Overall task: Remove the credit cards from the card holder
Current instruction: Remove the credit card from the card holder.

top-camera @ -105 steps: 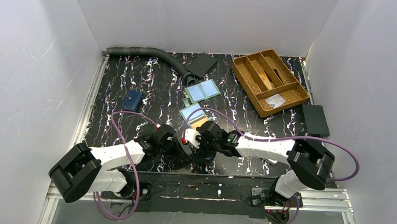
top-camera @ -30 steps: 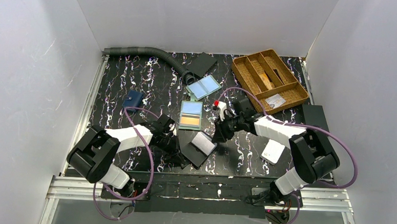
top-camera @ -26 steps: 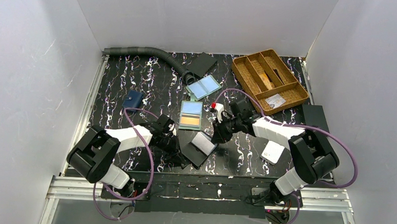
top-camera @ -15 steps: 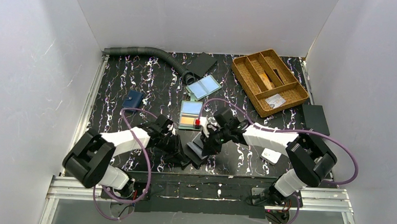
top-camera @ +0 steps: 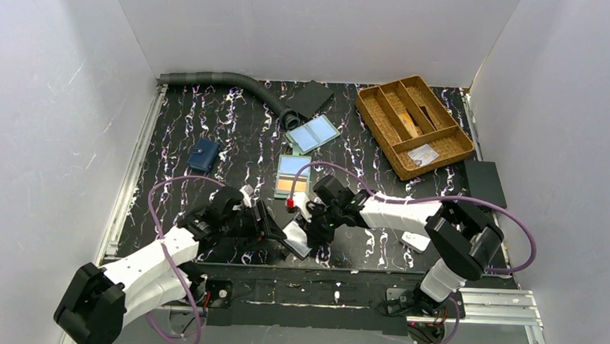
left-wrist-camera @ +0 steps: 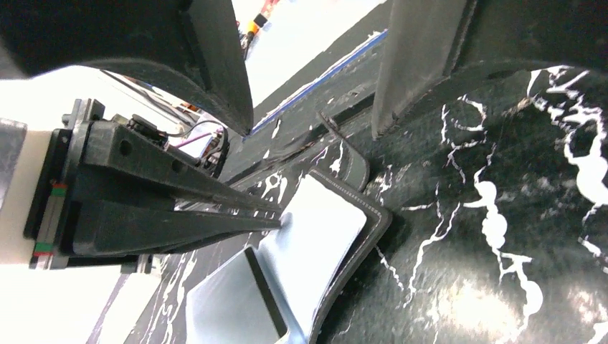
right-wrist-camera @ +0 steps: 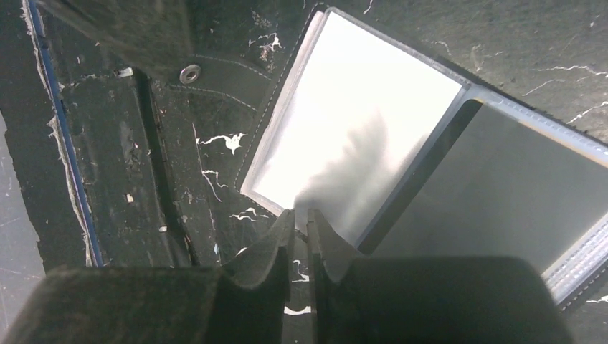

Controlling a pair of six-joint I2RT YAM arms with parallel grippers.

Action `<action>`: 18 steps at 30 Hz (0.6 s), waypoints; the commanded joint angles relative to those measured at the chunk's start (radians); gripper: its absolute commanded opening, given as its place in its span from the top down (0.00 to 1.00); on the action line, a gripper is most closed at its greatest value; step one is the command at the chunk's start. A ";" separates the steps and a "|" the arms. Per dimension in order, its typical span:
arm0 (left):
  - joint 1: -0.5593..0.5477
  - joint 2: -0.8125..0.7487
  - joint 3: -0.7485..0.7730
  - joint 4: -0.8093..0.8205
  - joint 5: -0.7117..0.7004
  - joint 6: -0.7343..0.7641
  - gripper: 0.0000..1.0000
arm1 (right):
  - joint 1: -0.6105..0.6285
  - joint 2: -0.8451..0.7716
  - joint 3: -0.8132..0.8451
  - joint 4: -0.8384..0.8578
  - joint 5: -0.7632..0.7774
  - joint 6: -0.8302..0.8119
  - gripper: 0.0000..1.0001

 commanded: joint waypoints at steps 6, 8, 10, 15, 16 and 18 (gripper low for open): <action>0.007 0.239 0.049 0.195 -0.005 -0.011 0.66 | -0.037 -0.002 0.040 -0.014 -0.011 -0.008 0.79; 0.007 0.267 0.066 0.203 0.005 -0.004 0.77 | -0.045 0.003 0.040 -0.015 -0.011 -0.006 0.79; 0.007 0.246 0.080 0.196 -0.002 0.002 0.83 | -0.048 0.014 0.044 -0.019 -0.007 -0.006 0.79; 0.007 0.130 0.114 0.072 -0.051 0.027 0.86 | -0.049 0.041 0.053 -0.028 0.009 0.004 0.79; 0.007 0.108 0.116 0.062 -0.054 0.029 0.86 | -0.049 0.046 0.054 -0.029 0.012 0.008 0.79; 0.007 0.077 0.110 0.070 -0.047 0.027 0.87 | -0.049 0.057 0.057 -0.030 0.011 0.015 0.79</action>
